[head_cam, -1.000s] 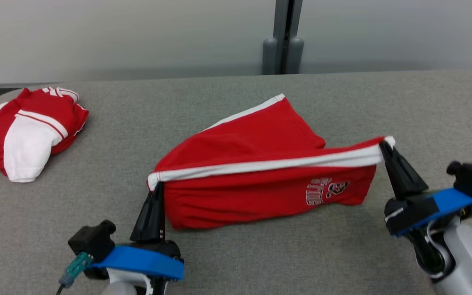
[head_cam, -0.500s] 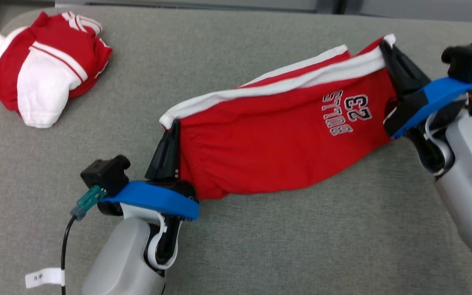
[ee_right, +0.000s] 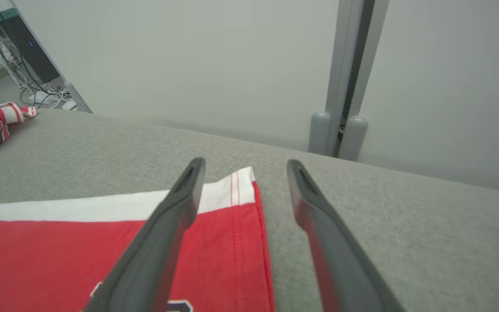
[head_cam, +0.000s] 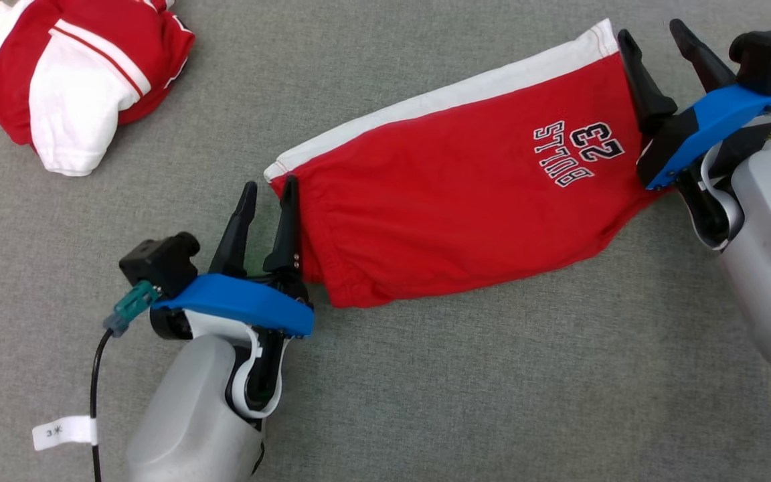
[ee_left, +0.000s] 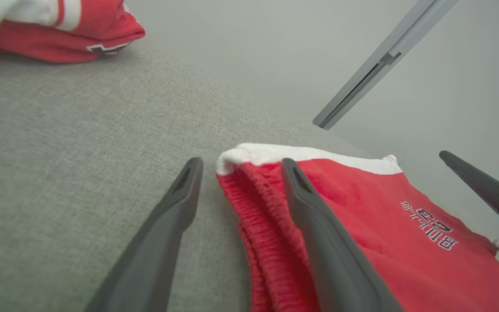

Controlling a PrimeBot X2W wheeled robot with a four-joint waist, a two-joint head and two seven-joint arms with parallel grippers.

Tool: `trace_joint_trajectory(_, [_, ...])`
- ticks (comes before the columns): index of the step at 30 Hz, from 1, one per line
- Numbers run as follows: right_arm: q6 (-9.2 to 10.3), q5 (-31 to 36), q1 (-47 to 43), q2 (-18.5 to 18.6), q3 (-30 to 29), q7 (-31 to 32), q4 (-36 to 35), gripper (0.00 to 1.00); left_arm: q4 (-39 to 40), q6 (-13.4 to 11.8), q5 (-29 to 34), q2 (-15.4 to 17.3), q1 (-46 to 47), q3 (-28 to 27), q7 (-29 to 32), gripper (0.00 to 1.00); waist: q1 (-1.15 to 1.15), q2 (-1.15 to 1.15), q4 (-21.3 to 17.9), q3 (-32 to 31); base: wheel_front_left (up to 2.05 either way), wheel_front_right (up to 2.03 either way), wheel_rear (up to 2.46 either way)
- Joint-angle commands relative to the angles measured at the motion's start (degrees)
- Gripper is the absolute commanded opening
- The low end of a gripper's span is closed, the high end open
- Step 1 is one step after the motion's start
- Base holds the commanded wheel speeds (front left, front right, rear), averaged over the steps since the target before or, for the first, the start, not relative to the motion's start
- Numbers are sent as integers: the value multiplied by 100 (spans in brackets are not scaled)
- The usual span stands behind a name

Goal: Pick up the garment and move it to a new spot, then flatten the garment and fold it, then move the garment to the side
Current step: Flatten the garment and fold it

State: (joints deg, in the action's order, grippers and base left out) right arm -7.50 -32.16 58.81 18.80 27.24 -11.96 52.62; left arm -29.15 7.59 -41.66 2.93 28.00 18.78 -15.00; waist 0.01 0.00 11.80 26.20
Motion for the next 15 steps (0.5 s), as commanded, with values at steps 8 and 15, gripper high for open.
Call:
trace_joint_trajectory(8, [1,91,-223,140,494,-113,330,100,-46,-61,333,-5,-474,-421,-27,100,-1,0,-153,-209,0,0,0])
trace_joint_trajectory(15, [1,-167,-797,150,1030,363,506,100,26,-60,590,-3,-793,-563,-27,100,-1,0,-155,-374,0,0,0])
